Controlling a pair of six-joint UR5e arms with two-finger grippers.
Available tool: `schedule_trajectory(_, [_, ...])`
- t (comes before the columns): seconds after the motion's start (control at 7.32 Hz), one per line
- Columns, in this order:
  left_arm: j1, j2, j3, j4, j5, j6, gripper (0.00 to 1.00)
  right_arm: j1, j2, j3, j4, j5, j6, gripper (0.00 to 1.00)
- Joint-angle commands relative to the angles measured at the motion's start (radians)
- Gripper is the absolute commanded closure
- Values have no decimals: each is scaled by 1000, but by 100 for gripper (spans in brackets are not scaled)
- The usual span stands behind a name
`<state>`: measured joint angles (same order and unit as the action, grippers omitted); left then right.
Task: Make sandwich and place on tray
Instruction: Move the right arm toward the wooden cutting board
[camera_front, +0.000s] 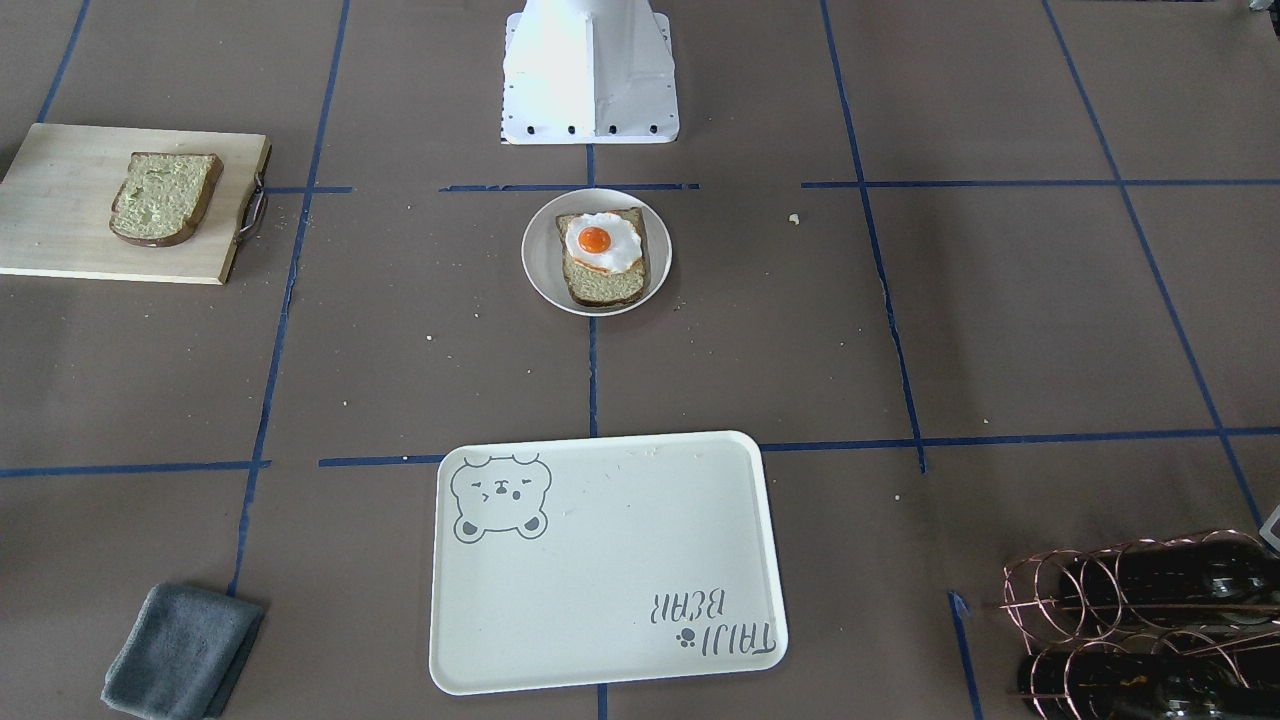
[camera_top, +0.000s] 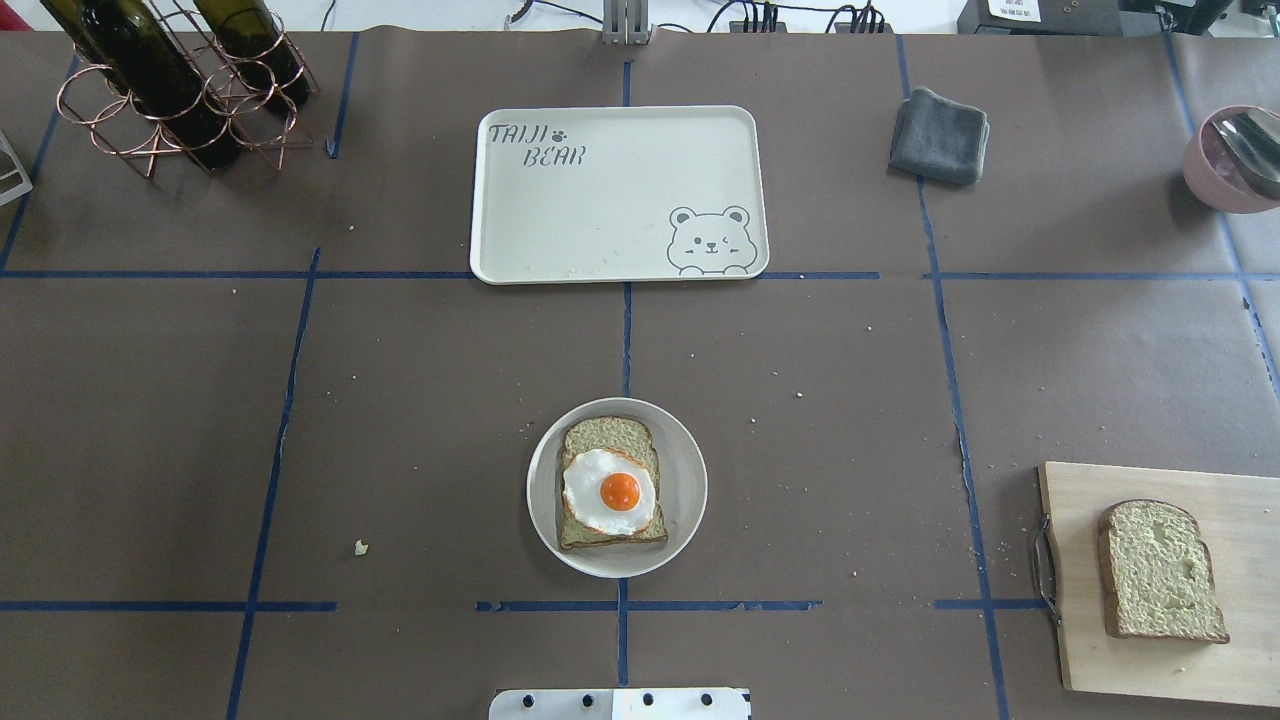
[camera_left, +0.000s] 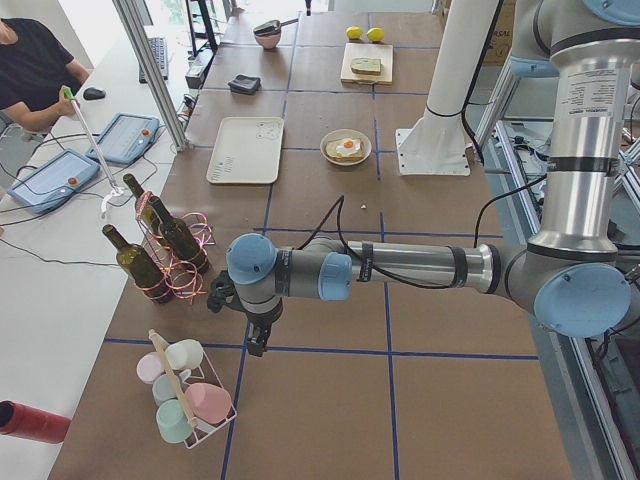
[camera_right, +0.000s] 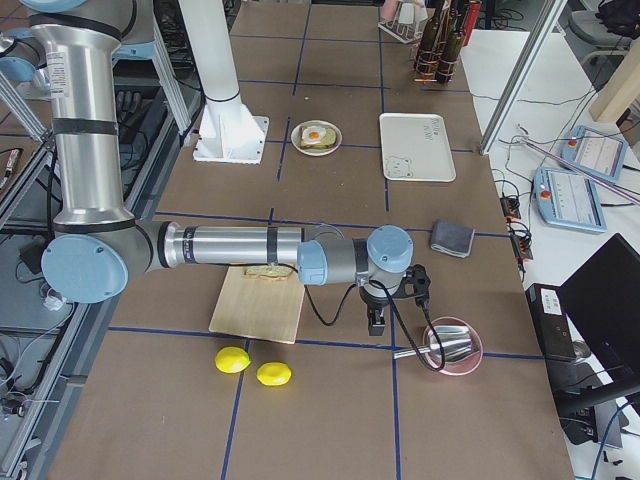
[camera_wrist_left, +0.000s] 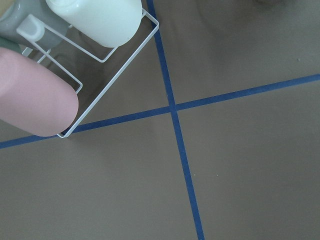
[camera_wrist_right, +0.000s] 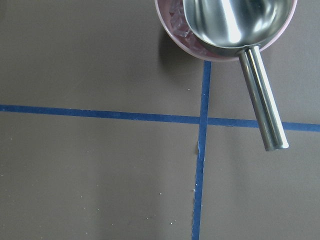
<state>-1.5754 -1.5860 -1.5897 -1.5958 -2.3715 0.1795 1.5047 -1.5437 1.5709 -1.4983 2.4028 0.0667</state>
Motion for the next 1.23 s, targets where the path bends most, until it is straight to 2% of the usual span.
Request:
schedule_trajectory(0.0, [0,-3,0,-4,-3,2,0,0,7,-3,3,-4,10,0])
schedule_trajectory(0.55, [26,-135,-10,-41,-12,3,0,-6,20,-2,12,4,27,0])
schedule_trajectory(0.68, [94,-178,-9,-80,-11,3,0,-29,52,12,10,19,27,0])
schedule_trajectory(0.96, [217,-192,-13,-270,-11,-113,0,-41,53,20,12,44,51,0])
schedule_trajectory(1.09, [268,-215,-16,-367,-6,-192,0,-53,45,47,13,96,91,0])
